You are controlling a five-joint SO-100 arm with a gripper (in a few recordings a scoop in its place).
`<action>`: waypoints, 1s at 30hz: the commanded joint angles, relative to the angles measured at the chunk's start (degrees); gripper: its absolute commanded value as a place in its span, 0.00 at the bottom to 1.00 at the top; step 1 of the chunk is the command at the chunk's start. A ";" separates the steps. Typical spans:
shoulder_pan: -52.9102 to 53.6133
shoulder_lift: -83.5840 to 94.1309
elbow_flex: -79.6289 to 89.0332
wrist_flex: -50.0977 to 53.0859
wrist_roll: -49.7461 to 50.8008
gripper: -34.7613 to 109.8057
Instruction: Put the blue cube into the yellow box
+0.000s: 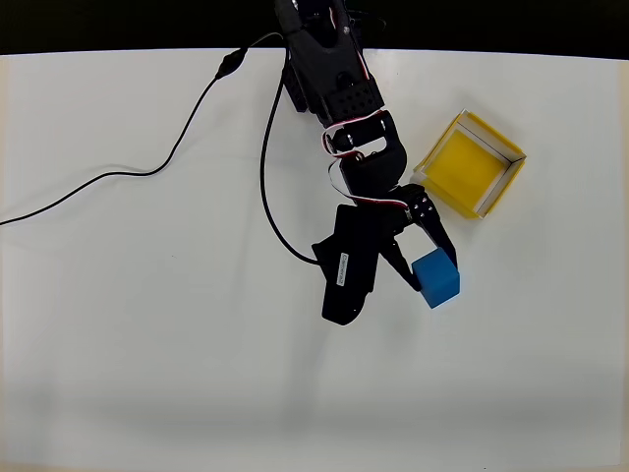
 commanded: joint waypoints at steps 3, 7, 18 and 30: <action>-12.04 5.80 -0.09 4.04 3.69 0.38; -18.46 7.38 0.35 8.70 8.70 0.38; -30.32 12.66 0.97 23.29 19.51 0.39; -31.82 10.02 2.20 31.73 22.94 0.39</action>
